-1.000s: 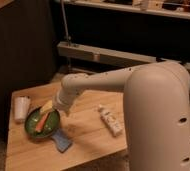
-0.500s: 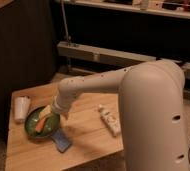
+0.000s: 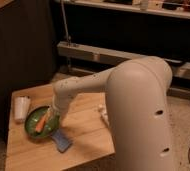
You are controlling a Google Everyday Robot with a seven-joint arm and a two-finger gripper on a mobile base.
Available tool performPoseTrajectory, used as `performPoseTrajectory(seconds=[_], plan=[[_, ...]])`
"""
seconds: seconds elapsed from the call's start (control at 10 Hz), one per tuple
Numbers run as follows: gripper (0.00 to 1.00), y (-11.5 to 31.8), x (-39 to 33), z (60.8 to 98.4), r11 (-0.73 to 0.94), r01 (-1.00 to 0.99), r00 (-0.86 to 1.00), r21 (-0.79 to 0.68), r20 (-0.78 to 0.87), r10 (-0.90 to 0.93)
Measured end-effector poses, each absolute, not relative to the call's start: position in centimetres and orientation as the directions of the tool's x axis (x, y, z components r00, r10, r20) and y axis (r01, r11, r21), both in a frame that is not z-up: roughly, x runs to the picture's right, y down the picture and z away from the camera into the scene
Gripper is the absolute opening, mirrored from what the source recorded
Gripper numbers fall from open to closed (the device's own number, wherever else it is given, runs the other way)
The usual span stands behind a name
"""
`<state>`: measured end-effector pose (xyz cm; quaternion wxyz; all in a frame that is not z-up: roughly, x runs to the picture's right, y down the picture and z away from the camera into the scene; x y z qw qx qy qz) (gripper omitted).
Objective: Pick up the ceramic bowl
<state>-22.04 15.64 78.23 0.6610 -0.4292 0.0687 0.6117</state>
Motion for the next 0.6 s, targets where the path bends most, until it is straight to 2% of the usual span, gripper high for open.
performPoseTrajectory(seconds=[0.6], plan=[[0.55,13.8,-18.7,81.5,-0.154,-0.913,0.143,-0.377,-0.65,0.746]])
